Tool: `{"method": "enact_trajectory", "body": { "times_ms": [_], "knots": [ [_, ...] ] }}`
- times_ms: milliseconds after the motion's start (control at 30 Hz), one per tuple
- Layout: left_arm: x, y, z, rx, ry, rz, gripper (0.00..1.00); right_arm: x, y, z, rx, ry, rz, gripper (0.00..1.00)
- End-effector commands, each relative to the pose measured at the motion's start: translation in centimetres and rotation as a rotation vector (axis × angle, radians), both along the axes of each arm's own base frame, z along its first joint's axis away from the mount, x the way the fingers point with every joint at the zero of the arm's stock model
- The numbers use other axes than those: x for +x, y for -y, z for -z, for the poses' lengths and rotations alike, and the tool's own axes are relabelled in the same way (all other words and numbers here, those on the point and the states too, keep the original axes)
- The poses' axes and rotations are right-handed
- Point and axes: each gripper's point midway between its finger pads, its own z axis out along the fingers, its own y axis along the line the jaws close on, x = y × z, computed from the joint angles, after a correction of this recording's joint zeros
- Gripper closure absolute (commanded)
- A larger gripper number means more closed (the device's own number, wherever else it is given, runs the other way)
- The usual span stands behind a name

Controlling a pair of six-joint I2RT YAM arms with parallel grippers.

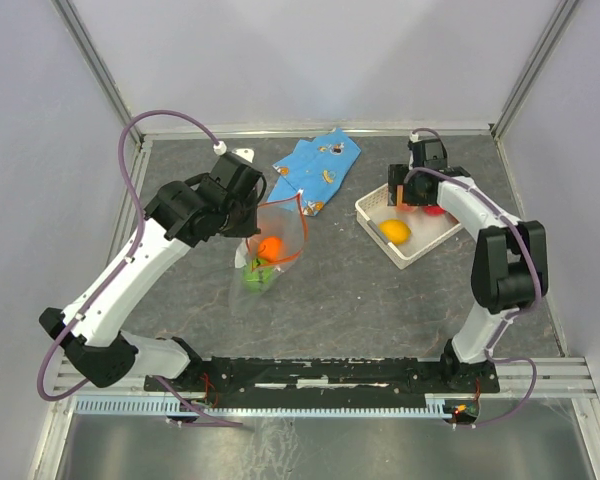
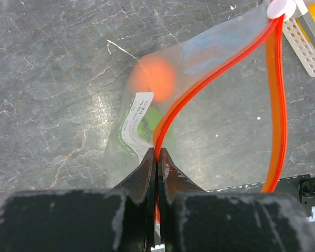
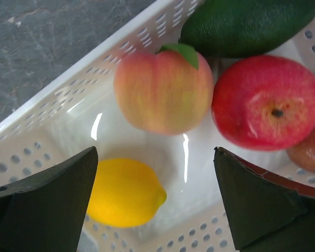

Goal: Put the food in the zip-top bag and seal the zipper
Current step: Pick up the fake fruit from the bin.

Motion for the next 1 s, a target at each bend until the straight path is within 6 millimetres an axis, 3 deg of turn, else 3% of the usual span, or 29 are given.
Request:
{"method": "enact_trajectory", "body": {
  "times_ms": [0,300,600,767,967],
  "knots": [
    [0.8,-0.5,-2.0,0.012,0.072,0.007,0.97,4.9,0.8,-1.4,-0.07,0.136,-0.01,0.01],
    [0.8,-0.8,-1.9,0.029,0.069,-0.005,0.97,7.4,0.8,1.7,-0.096,0.112,-0.012,0.01],
    [0.9,-0.6,-1.4,0.031,0.055,-0.011,0.97,7.6,0.3,4.5,-0.089,0.062,-0.039,0.01],
    [0.8,-0.5,-1.3,0.028,0.048,-0.009,0.97,7.4,0.4,4.8,-0.099,0.053,-0.063,0.01],
    [0.7,-0.2,-1.3,0.004,0.05,-0.003,0.97,6.6,0.2,3.2,-0.092,0.062,-0.08,0.13]
  ]
}}
